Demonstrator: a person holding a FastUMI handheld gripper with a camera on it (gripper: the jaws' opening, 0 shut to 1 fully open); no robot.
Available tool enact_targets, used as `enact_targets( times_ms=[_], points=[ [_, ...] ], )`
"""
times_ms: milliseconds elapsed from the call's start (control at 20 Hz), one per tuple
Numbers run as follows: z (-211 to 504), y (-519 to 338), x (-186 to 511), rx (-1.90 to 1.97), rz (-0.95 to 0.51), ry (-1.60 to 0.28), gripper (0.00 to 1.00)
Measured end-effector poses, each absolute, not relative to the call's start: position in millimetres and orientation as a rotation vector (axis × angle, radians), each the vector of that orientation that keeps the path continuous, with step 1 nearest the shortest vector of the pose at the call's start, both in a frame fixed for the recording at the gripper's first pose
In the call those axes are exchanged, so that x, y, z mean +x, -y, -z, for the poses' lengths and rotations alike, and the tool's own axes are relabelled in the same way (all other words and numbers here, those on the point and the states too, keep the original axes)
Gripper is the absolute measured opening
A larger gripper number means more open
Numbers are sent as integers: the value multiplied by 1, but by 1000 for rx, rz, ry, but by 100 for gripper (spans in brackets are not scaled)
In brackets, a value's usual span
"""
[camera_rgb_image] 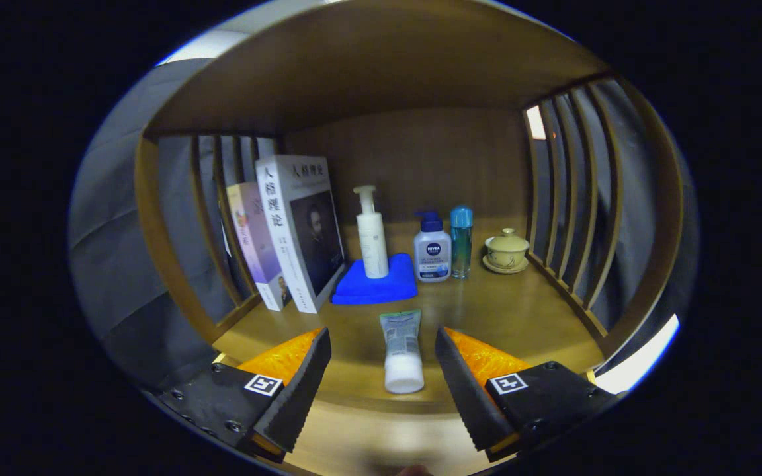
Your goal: Pull open the drawer, take out the items inside it, and place them on the countertop above the cabinet.
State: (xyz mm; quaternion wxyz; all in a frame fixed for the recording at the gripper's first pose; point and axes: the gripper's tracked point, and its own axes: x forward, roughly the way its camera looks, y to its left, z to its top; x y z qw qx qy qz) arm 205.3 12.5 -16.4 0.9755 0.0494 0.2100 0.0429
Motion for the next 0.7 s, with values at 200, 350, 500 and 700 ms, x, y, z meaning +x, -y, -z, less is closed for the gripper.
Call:
enact_targets(
  times_ms=[200, 350, 500, 700],
  points=[
    [5, -11, 156, 83, -60, -292, 98],
    [7, -25, 114, 81, -77, -243, 98],
    [6, -33, 75, 47, -75, -178, 98],
    [13, -48, 34, 37, -82, -125, 98]
  ],
)
